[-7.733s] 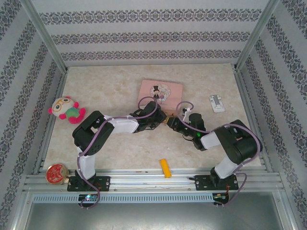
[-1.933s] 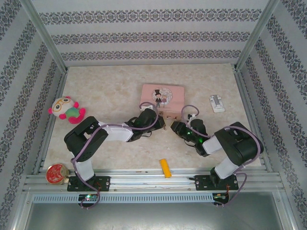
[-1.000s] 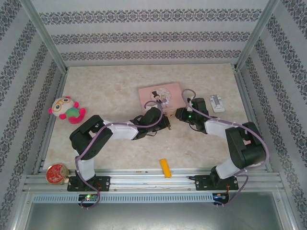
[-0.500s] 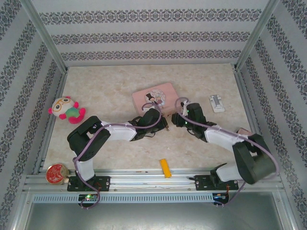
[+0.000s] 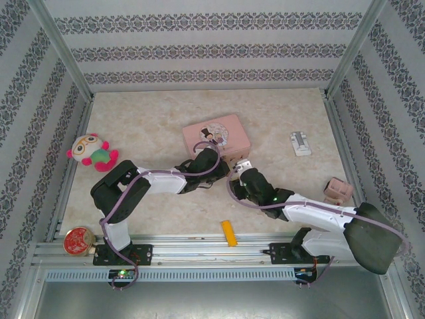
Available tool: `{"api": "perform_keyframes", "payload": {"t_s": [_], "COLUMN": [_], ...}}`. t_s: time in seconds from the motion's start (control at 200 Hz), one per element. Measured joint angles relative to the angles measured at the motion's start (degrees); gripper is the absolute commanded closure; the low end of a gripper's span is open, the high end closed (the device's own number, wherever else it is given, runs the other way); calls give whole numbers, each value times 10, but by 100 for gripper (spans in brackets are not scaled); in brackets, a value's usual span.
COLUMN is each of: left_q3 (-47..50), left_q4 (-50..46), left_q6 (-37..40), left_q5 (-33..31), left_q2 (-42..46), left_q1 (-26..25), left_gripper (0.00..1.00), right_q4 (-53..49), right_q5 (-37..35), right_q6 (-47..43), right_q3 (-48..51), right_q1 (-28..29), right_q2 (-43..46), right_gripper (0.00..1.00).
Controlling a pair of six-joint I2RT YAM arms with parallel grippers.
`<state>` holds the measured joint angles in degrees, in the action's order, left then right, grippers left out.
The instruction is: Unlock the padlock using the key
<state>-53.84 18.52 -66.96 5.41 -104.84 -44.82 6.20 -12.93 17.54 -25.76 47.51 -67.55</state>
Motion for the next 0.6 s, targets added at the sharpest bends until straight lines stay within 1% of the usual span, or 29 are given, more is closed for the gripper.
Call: {"api": "perform_keyframes", "payload": {"t_s": [0.1, 0.2, 0.355, 0.435, 0.6], "left_q3": [0, 0, 0, 0, 0], "left_q4": [0, 0, 0, 0, 0], "left_q6": [-2, -3, -6, -8, -10], "left_q5": [6, 8, 11, 13, 19], "left_q2": [0, 1, 1, 1, 1], "left_q1": [2, 3, 4, 5, 7], "left_gripper": [100, 100, 100, 100, 100], "right_q4": [-1, -5, -4, -4, -2], "right_q5": [-19, -27, -31, -31, -31], "right_q6": [-11, -16, -25, -30, -36], "right_q3": [-1, -4, -18, -29, -46], "right_q1": [15, 15, 18, 23, 23], "right_q2": [-19, -43, -72, -84, -106], "right_gripper": [71, 71, 70, 67, 67]}}
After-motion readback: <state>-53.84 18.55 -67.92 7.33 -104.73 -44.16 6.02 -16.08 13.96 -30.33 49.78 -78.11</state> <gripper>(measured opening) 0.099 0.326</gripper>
